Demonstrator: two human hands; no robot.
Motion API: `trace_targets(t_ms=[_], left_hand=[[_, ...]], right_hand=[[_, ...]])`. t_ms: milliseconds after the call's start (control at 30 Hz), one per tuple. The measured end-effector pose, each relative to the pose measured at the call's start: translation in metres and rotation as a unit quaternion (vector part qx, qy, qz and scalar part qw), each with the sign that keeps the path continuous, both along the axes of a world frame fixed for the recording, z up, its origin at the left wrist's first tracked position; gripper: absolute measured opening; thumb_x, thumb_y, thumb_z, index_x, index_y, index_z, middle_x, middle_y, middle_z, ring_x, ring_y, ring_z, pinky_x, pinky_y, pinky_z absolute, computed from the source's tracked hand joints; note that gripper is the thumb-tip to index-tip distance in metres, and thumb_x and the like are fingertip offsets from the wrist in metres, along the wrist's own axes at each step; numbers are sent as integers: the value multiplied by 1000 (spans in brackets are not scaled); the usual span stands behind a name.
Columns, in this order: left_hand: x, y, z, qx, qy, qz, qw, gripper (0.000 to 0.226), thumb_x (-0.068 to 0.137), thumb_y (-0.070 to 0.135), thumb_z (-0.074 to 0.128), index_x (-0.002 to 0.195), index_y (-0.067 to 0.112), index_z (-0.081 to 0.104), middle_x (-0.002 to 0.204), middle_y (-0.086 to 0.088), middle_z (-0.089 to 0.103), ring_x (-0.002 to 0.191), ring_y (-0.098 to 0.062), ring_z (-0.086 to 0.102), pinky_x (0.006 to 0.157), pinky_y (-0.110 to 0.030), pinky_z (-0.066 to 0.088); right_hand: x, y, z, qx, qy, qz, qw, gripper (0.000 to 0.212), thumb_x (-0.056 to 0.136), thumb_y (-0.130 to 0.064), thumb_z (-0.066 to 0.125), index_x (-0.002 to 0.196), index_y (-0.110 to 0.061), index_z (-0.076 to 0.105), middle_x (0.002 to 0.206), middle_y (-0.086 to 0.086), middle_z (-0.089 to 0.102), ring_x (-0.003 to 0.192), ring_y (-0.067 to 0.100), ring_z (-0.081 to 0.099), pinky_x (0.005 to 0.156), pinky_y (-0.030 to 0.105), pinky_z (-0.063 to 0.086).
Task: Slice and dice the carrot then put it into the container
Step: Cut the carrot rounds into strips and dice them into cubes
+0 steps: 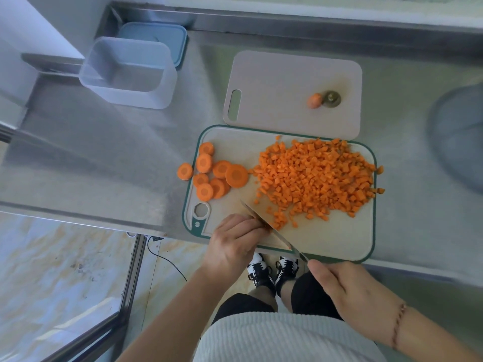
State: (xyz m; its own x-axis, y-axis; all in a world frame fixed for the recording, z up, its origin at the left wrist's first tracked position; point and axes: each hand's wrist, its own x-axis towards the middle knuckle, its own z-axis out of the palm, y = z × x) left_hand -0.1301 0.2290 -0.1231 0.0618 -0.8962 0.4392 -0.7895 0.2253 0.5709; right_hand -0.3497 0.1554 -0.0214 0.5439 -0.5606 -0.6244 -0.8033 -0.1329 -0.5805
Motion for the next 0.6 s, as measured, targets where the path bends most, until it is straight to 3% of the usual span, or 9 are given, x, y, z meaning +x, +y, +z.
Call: trace_targets(t_ms=[233,400,500,600], left_hand=[[-2,-2,-3,-21,13,16,1000,18,82,-11,72,88,5,77,95,-3,74,79,-25,68,71,-36,55],[-5,0,0,-19,11,21,1000,16,82,-11,73,86,4,78,94,-4,75,85,-20,68,76,-31,57],[-10,2,4,-17,29,42,999,27,101,5,55,84,3,76,93,-4,74,88,-18,68,76,-32,57],[-2,6,10,-24,36,66,997,20,96,-1,58,87,6,74,98,-3,70,91,-20,66,82,-30,54]], right_hand=[[21,1,-7,-9,21,11,1000,63,86,-68,17,56,-16,35,47,-1,34,46,11,33,53,24,36],[28,-3,-12,-4,-5,-9,1000,68,84,-74,19,56,-15,37,49,-1,37,47,11,38,57,32,42],[16,-6,-9,4,-30,-42,999,71,79,-82,17,55,-17,31,46,-4,29,44,7,30,51,27,32],[2,-8,4,41,-39,-85,995,68,82,-79,20,50,-20,28,43,-6,27,41,10,28,48,21,28]])
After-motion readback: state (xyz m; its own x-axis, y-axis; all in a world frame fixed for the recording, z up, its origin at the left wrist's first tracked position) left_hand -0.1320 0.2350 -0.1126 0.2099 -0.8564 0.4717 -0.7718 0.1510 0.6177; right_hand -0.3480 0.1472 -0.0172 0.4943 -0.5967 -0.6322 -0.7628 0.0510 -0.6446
